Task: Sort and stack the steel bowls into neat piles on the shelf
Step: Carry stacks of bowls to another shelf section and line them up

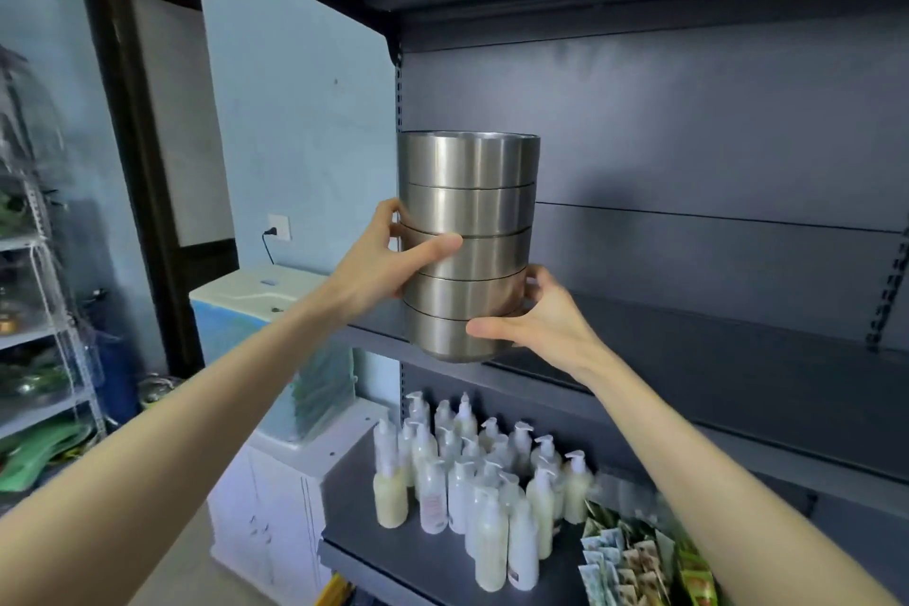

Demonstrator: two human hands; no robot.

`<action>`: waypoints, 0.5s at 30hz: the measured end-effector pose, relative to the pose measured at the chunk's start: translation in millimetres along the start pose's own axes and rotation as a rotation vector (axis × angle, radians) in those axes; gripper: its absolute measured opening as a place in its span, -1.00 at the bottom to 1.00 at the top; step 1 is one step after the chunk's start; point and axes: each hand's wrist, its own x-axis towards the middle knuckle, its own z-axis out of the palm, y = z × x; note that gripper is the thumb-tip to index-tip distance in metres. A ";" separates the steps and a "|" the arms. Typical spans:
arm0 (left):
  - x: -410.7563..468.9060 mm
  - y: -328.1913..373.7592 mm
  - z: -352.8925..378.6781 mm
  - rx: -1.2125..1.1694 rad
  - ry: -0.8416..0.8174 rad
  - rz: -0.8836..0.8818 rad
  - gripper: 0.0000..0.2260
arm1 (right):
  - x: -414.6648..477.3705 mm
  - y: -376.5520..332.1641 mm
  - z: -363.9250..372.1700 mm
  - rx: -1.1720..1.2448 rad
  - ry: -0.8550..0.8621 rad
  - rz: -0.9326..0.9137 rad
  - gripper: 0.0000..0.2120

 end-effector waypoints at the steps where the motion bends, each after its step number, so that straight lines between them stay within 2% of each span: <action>1: 10.1 -8.1 -12.5 0.009 0.005 0.001 -0.24 | 15.0 0.9 13.1 0.005 -0.005 0.000 -0.04; 9: 94.8 -98.4 -101.8 -0.029 -0.018 0.023 -0.31 | 124.6 13.5 113.4 -0.008 -0.012 0.007 -0.02; 15: 169.1 -174.8 -140.0 -0.049 -0.122 0.004 -0.30 | 188.4 43.6 173.0 -0.036 0.059 0.075 -0.09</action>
